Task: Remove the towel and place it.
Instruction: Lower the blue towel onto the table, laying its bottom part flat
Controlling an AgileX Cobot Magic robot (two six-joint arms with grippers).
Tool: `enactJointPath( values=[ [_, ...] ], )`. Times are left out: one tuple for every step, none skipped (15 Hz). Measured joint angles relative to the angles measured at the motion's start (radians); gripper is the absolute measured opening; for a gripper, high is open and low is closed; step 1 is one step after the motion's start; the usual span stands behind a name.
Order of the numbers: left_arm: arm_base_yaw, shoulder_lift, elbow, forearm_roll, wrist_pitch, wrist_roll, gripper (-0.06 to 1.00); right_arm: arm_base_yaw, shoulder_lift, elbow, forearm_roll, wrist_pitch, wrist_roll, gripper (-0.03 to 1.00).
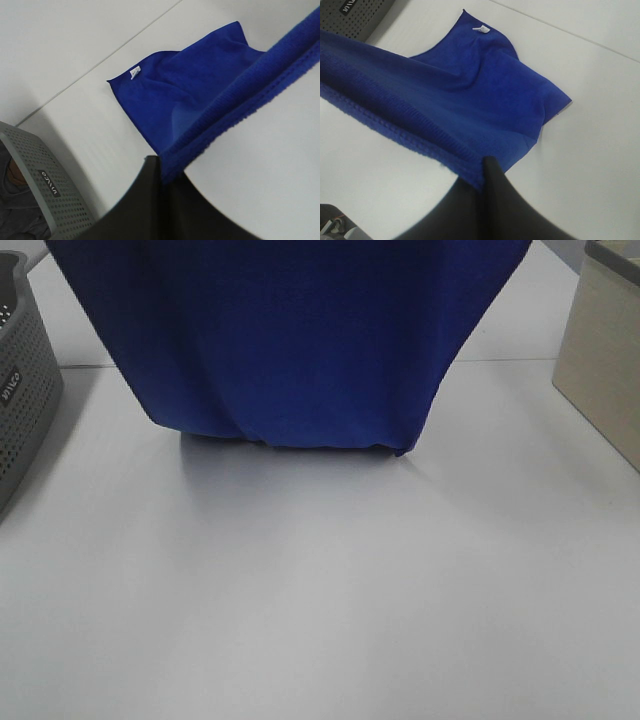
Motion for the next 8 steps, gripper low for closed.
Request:
enactJointPath(
  values=[
    [-0.001, -0.051, 0.051, -0.013, -0.009, 0.004, 0.0, 0.005, -0.03, 0.046, 0.001, -0.001, -0.001, 0.02],
    [-0.001, -0.099, 0.114, -0.039, -0.012, 0.004, 0.0, 0.006, -0.077, 0.12, 0.019, -0.002, -0.004, 0.02],
    [-0.001, -0.139, 0.178, -0.067, -0.013, 0.006, 0.0, 0.006, -0.089, 0.142, 0.02, -0.003, -0.007, 0.02],
    [-0.001, -0.175, 0.243, -0.104, -0.015, 0.007, 0.0, 0.006, -0.116, 0.197, 0.023, -0.003, -0.008, 0.02],
    [-0.001, -0.204, 0.312, -0.137, -0.017, 0.015, 0.0, 0.006, -0.143, 0.26, 0.029, -0.003, -0.008, 0.02],
    [-0.001, -0.228, 0.368, -0.162, -0.018, 0.019, 0.0, 0.006, -0.169, 0.322, 0.042, -0.003, -0.008, 0.02],
    [-0.001, -0.249, 0.399, -0.178, -0.018, 0.021, 0.0, 0.006, -0.199, 0.373, 0.062, -0.003, -0.008, 0.02],
    [-0.001, -0.271, 0.414, -0.19, -0.017, 0.021, 0.0, 0.006, -0.229, 0.415, 0.077, -0.003, -0.008, 0.02]
  ],
)
